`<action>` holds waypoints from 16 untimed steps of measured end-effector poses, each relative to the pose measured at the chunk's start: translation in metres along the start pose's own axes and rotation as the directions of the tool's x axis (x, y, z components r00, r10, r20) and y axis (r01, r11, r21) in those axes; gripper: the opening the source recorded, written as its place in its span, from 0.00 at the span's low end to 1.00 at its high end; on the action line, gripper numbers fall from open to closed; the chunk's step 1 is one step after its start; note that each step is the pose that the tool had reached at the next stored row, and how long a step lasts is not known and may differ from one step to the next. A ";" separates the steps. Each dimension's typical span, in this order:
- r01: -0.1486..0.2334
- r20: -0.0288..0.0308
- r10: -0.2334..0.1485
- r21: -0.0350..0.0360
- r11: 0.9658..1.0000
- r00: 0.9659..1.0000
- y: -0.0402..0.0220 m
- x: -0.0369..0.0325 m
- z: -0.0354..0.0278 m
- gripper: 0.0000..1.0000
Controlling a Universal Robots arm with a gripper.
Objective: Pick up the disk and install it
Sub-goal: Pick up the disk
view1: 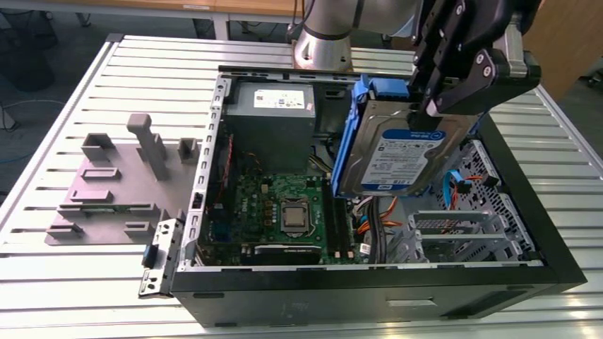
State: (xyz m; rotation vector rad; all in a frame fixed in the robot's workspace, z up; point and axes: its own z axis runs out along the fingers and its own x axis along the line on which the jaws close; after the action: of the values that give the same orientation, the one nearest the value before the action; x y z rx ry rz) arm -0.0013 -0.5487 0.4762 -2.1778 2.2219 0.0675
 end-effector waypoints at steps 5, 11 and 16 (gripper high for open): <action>0.000 0.000 0.000 0.000 1.000 1.000 -0.0014 0.0027 -0.0001 0.35; 0.000 0.000 0.000 0.000 1.000 1.000 -0.0060 0.0073 0.0000 0.35; 0.000 0.000 0.000 0.000 1.000 1.000 -0.0108 0.0141 -0.0001 0.35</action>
State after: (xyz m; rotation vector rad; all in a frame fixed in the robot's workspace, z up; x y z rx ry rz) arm 0.0093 -0.5630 0.4756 -2.1776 2.2225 0.0673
